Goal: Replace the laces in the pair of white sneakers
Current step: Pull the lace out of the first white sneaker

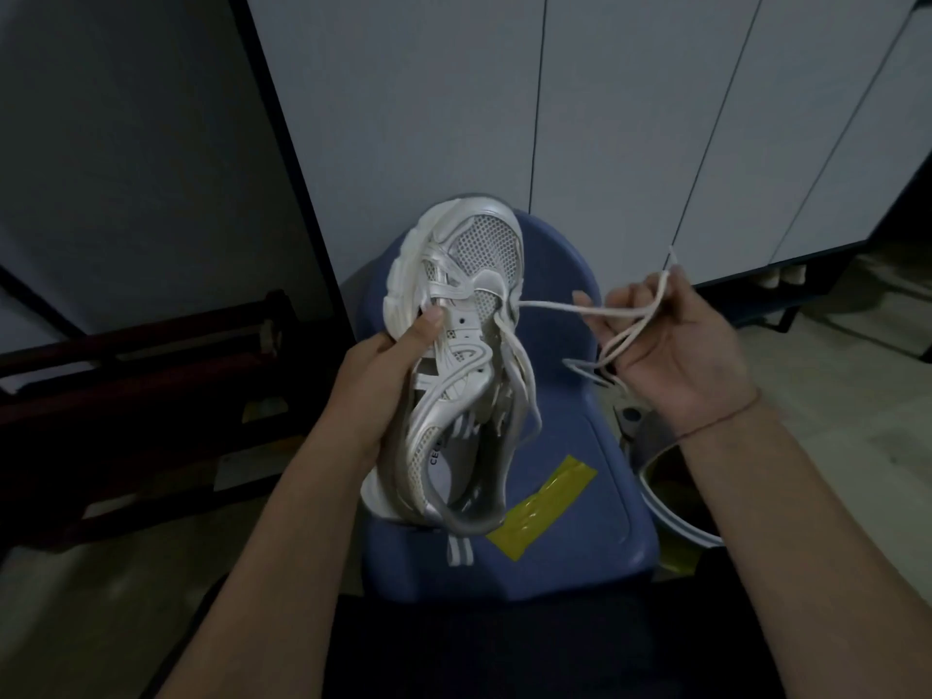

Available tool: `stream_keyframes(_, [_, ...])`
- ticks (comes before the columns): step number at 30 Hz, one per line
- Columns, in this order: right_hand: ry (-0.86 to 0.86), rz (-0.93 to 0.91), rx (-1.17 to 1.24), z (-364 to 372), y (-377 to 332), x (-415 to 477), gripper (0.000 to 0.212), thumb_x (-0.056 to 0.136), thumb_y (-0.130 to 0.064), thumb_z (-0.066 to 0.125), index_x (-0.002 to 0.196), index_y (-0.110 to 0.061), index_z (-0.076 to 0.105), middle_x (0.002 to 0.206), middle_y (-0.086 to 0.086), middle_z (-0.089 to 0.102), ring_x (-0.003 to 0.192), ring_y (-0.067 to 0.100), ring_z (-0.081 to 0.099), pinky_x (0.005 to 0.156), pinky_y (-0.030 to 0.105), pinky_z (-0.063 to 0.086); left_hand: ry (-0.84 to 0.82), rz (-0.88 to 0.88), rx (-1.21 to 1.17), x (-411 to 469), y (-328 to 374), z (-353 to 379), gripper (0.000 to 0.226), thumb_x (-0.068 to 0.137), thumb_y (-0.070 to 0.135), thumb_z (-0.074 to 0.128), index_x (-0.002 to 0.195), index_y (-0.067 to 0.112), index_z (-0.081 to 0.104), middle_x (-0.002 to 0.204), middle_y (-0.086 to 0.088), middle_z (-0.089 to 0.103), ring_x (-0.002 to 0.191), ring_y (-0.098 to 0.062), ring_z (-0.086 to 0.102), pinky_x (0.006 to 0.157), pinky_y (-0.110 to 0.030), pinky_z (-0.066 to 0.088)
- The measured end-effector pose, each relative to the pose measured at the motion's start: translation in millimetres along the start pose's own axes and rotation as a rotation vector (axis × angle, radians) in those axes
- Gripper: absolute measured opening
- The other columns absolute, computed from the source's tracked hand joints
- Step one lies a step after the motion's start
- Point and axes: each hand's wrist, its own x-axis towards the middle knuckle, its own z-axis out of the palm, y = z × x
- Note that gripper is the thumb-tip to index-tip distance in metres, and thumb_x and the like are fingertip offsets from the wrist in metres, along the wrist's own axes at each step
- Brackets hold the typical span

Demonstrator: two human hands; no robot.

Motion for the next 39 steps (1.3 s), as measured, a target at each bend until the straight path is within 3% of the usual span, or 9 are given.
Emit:
stream_keyframes(4, [-0.039, 0.087, -0.024, 7, 13, -4, 0.044, 0.091, -0.033, 0.038, 0.051, -0.016, 0.048, 0.048, -0.003, 0.034, 0.037, 0.007, 0.034, 0.052, 0.022, 0.053, -0.029, 0.000, -0.004, -2, -1, 6, 0.039, 0.087, 0.040, 0.068, 0.110, 0.009, 0.072, 0.099, -0.010, 0.076, 0.092, -0.025, 0.073, 0.085, -0.037, 0.056])
stream_keyframes(7, [-0.072, 0.146, -0.134, 7, 11, -4, 0.042, 0.097, -0.034, 0.030, 0.061, -0.017, 0.042, 0.048, -0.006, 0.031, 0.034, 0.003, 0.019, 0.030, 0.015, 0.024, -0.023, 0.007, 0.004, -3, -2, 7, 0.037, 0.086, 0.039, 0.069, 0.109, 0.010, 0.073, 0.098, -0.009, 0.076, 0.092, -0.024, 0.073, 0.089, -0.039, 0.056])
stream_keyframes(14, [-0.006, 0.032, -0.900, 2, 27, -4, 0.020, 0.097, -0.024, 0.048, 0.090, -0.006, 0.051, 0.056, 0.002, 0.022, 0.041, 0.007, 0.018, 0.036, 0.016, 0.020, -0.020, 0.014, -0.016, -5, -1, 9, 0.035, 0.086, 0.035, 0.070, 0.110, 0.009, 0.072, 0.097, -0.010, 0.076, 0.091, -0.024, 0.074, 0.083, -0.036, 0.058])
stream_keyframes(19, [-0.070, 0.005, -1.194, 0, 27, -6, 0.028, 0.096, -0.018, 0.050, 0.071, -0.008, 0.057, 0.053, 0.003, 0.029, 0.046, 0.011, 0.024, 0.046, 0.024, 0.023, -0.009, 0.019, 0.014, -3, -2, 6, 0.038, 0.083, 0.038, 0.072, 0.107, 0.010, 0.073, 0.096, -0.009, 0.076, 0.091, -0.024, 0.074, 0.081, -0.036, 0.058])
stream_keyframes(23, [0.157, -0.099, -0.696, -6, 16, 5, 0.032, 0.099, -0.014, 0.043, 0.067, -0.013, 0.049, 0.062, 0.004, 0.040, 0.054, 0.010, 0.038, 0.051, 0.023, 0.034, -0.003, 0.007, -0.006, -2, -1, 3, 0.039, 0.084, 0.040, 0.070, 0.108, 0.010, 0.073, 0.097, -0.008, 0.076, 0.092, -0.024, 0.074, 0.083, -0.037, 0.057])
stream_keyframes(27, [0.139, -0.072, -0.140, -11, -14, 8, 0.055, 0.101, -0.028, 0.034, 0.052, -0.017, 0.059, 0.076, 0.003, 0.066, 0.081, 0.018, 0.067, 0.081, 0.035, 0.054, 0.018, 0.009, -0.014, 1, -1, -1, 0.039, 0.085, 0.041, 0.070, 0.107, 0.009, 0.073, 0.099, -0.010, 0.076, 0.094, -0.026, 0.073, 0.091, -0.043, 0.055])
stream_keyframes(30, [0.080, -0.022, 0.043, -6, -15, 0, 0.053, 0.101, -0.028, 0.032, 0.054, -0.014, 0.051, 0.053, 0.000, 0.053, 0.049, 0.012, 0.058, 0.060, 0.032, 0.060, 0.016, 0.014, -0.022, -1, 0, -1, 0.037, 0.087, 0.038, 0.069, 0.108, 0.008, 0.072, 0.099, -0.010, 0.076, 0.094, -0.025, 0.073, 0.091, -0.041, 0.055])
stream_keyframes(34, [0.072, 0.071, -0.565, 0, 9, -1, 0.037, 0.102, -0.026, 0.031, 0.066, -0.017, 0.036, 0.045, -0.006, 0.028, 0.034, 0.005, 0.019, 0.034, 0.012, 0.019, -0.002, 0.027, -0.005, -3, 1, 5, 0.035, 0.087, 0.038, 0.068, 0.105, 0.009, 0.074, 0.096, -0.009, 0.076, 0.092, -0.025, 0.073, 0.086, -0.037, 0.057])
stream_keyframes(39, [-0.058, -0.042, -1.252, 7, 32, -9, 0.030, 0.094, -0.033, 0.054, 0.072, -0.012, 0.052, 0.045, -0.007, 0.029, 0.041, 0.008, 0.023, 0.039, 0.019, 0.023, -0.028, 0.020, -0.001, -6, 0, 7, 0.036, 0.085, 0.038, 0.070, 0.109, 0.011, 0.073, 0.098, -0.010, 0.076, 0.093, -0.026, 0.073, 0.087, -0.039, 0.056])
